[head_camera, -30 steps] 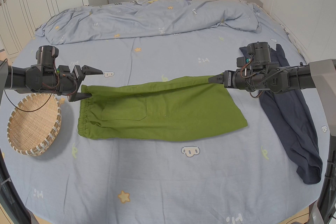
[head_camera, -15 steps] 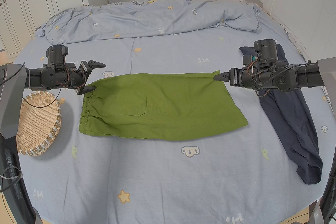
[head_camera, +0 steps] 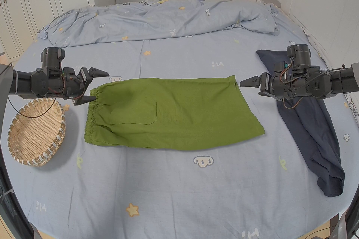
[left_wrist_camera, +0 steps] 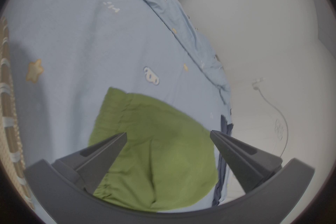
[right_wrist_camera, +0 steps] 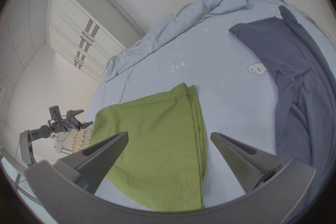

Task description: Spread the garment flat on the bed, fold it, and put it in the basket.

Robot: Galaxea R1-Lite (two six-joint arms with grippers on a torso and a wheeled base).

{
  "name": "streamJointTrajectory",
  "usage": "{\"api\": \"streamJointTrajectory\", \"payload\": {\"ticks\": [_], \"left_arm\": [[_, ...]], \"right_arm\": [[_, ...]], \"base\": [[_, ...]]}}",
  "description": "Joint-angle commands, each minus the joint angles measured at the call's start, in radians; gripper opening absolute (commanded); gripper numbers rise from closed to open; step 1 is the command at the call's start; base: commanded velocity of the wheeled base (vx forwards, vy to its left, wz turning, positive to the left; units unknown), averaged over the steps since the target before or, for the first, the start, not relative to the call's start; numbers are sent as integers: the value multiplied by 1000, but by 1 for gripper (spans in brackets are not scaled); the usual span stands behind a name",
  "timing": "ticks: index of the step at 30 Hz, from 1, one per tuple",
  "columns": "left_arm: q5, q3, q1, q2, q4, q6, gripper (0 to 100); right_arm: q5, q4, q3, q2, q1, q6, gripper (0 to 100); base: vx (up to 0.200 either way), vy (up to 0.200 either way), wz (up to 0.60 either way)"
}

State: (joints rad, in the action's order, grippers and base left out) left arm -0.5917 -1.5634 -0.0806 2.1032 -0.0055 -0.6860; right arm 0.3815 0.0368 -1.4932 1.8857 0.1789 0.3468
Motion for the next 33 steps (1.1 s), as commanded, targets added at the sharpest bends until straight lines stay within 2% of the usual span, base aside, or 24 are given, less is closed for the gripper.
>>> {"api": "streamJointTrajectory", "payload": {"ticks": [1, 6, 12, 33], "left_arm": [[-26, 227, -60, -121, -5, 184, 100], [-114, 275, -88, -111, -5, 238, 100], [-108, 272, -79, -71, -7, 264, 100], [-66, 255, -65, 35, -76, 289, 100]], "right_arm": [[93, 2, 77, -50, -68, 24, 100], [96, 0, 82, -54, -84, 24, 100], [97, -3, 85, -53, -98, 24, 100], [94, 0, 99, -47, -65, 18, 100]], "base": [[0, 0, 0], [0, 0, 0], [0, 0, 0], [0, 0, 0]]}}
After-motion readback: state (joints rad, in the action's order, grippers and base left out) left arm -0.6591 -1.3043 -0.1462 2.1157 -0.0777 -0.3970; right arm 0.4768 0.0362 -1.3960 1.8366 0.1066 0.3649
